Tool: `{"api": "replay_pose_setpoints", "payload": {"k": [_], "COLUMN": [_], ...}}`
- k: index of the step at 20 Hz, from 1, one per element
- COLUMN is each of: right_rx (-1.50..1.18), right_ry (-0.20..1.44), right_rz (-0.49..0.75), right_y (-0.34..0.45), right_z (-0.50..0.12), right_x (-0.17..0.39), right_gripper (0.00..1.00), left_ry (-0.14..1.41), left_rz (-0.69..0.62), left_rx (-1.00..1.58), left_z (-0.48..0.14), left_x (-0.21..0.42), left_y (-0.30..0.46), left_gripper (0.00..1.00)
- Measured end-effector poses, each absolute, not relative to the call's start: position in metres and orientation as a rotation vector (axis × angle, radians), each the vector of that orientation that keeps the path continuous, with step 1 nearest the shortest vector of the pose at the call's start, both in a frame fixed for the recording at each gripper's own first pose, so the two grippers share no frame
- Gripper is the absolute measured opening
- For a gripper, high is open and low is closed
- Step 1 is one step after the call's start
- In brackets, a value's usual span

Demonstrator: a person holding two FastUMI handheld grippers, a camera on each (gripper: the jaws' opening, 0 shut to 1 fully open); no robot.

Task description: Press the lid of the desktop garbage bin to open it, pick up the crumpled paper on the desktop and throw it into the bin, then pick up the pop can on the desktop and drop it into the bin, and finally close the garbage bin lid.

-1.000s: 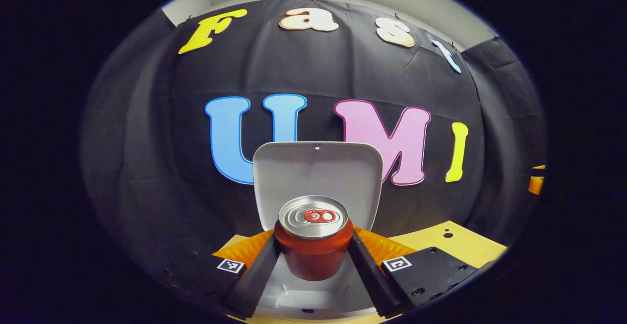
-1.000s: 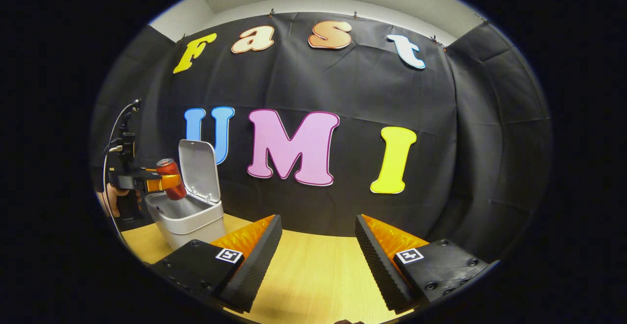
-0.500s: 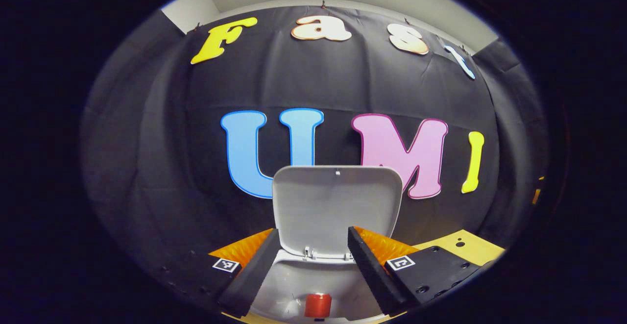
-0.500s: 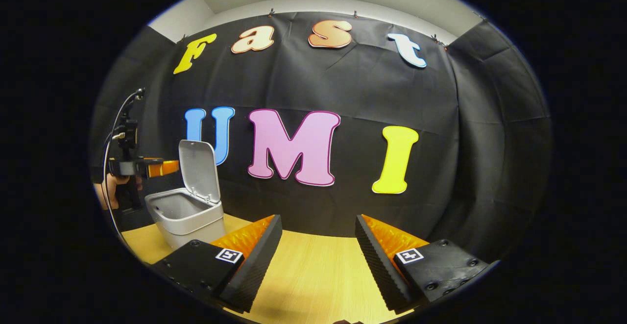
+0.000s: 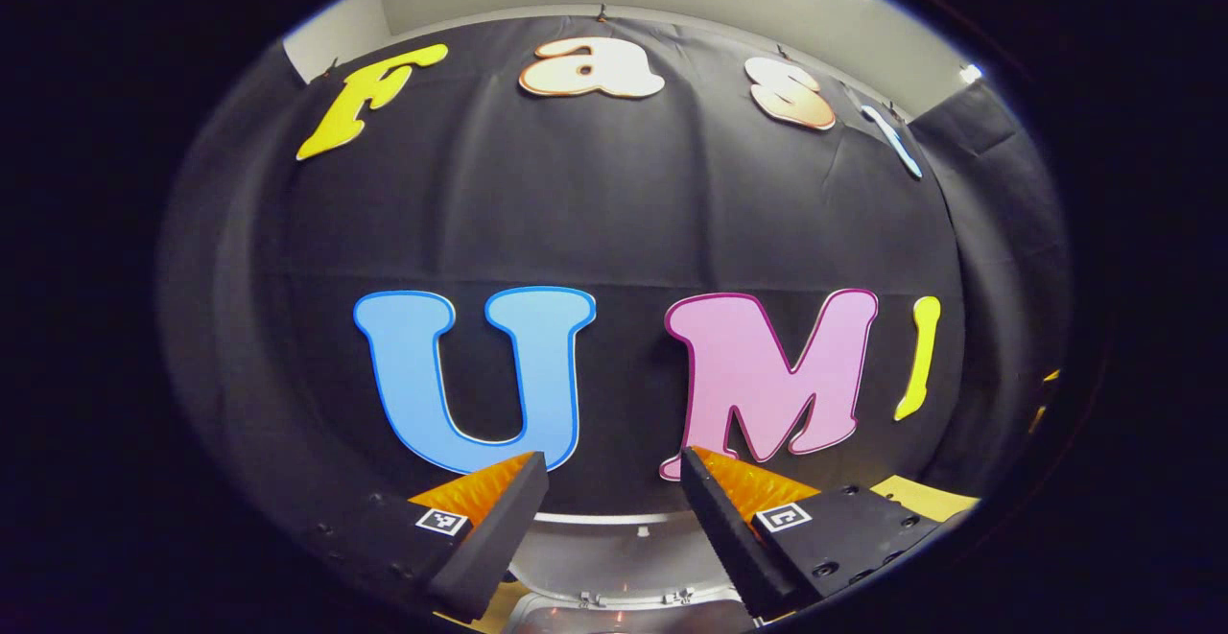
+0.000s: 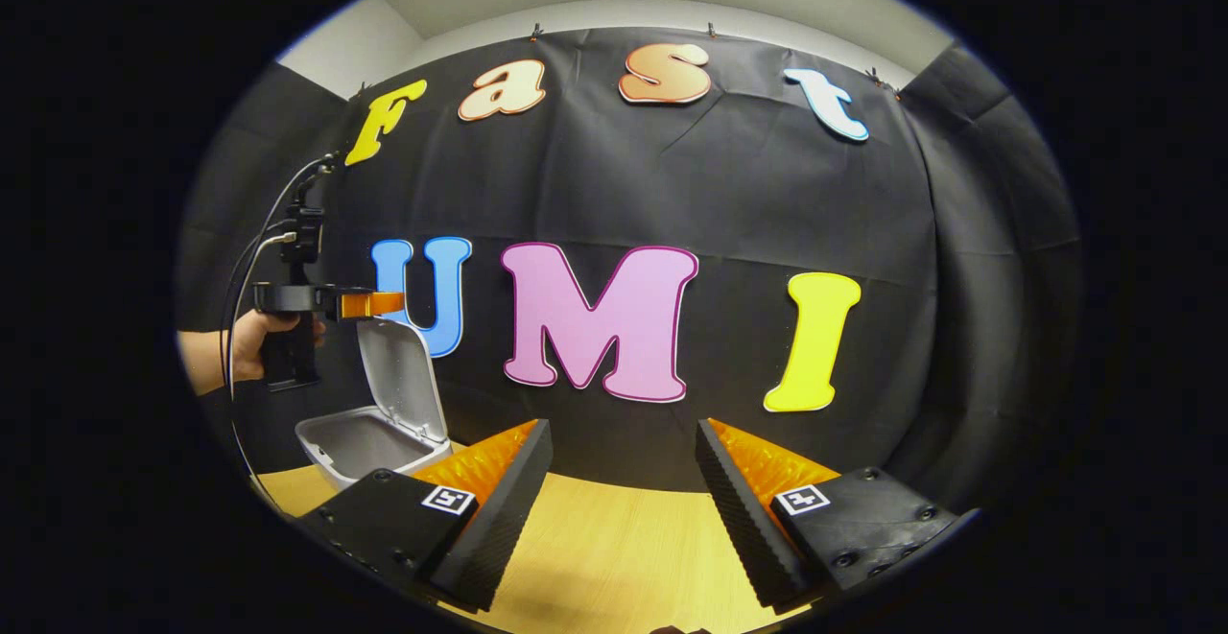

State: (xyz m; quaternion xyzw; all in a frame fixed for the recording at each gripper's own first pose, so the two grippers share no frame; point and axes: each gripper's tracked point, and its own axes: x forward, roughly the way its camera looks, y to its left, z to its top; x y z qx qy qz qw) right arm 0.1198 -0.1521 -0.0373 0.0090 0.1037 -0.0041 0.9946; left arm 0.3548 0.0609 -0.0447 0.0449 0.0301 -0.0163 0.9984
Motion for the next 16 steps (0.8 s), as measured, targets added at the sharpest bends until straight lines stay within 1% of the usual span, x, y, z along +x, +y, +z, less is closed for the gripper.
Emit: {"api": "replay_pose_setpoints", "payload": {"k": [3, 5, 8, 10, 12, 14, 16], "right_rx": [0.008, -0.009, -0.004, 0.001, 0.017, 0.018, 0.005], "right_ry": [0.248, 0.295, 0.344, 0.372, 0.378, 0.401, 0.395], "right_rz": [-0.009, 0.0, 0.006, -0.002, 0.001, 0.014, 0.013], "right_y": [-0.152, -0.149, -0.147, -0.147, -0.142, -0.137, -0.14], "right_z": [-0.062, -0.08, -0.102, -0.111, -0.116, -0.123, -0.121], "right_x": [0.113, 0.103, 0.099, 0.097, 0.091, 0.081, 0.074], "right_gripper": [0.97, 0.97, 0.97, 0.98, 0.98, 0.98, 0.97], "left_ry": [0.16, 0.181, 0.247, 0.276, 0.303, 0.316, 0.363], "left_rz": [-0.057, -0.059, -0.063, -0.031, 0.031, 0.071, 0.095], "left_rx": [0.144, 0.086, 0.066, 0.046, 0.038, 0.042, -0.003], "left_z": [-0.066, -0.066, -0.075, -0.086, -0.114, -0.142, -0.176], "left_x": [0.36, 0.347, 0.305, 0.271, 0.227, 0.202, 0.18], "left_y": [0.052, 0.052, 0.051, 0.054, 0.055, 0.056, 0.055], "left_gripper": [0.92, 0.94, 0.95, 0.95, 0.95, 0.95, 0.95]}}
